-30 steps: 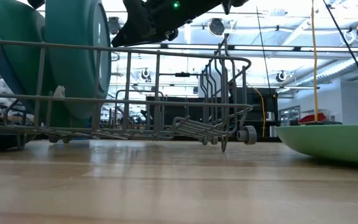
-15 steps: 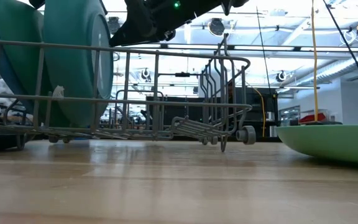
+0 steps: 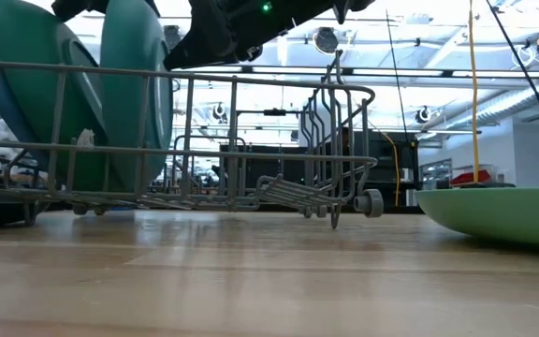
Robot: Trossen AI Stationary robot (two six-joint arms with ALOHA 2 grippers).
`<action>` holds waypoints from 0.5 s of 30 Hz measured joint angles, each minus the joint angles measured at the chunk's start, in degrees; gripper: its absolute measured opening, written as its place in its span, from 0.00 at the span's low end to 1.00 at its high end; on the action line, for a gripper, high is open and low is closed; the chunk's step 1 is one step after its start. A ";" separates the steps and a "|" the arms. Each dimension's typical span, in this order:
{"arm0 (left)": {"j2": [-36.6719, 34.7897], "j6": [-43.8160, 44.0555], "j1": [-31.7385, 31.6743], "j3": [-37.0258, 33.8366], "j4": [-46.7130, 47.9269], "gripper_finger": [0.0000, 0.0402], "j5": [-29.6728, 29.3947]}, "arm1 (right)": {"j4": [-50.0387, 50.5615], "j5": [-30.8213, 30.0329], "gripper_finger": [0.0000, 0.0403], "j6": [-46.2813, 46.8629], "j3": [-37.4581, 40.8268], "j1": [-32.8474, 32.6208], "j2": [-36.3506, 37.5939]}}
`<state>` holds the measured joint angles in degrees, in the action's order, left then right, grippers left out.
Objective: Sort dishes
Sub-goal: Put the dark green plate into the gray dish rack
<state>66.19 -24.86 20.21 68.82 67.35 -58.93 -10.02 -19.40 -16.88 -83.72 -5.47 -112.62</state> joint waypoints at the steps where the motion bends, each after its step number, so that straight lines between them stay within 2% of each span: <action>1: 0.00 0.18 -0.04 0.00 -0.01 0.40 1.37 | 0.00 0.02 0.50 0.02 0.00 0.11 0.00; 5: -0.02 0.54 0.00 0.02 -0.28 0.40 5.72 | -0.03 0.03 0.50 0.01 0.02 0.26 0.00; 15: -0.02 -0.88 1.31 0.02 -1.19 0.40 8.53 | -0.39 0.04 0.50 -0.19 0.02 0.26 0.00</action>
<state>66.17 -25.74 21.52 68.84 66.16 -50.41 -10.41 -19.35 -17.07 -83.70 -5.21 -112.62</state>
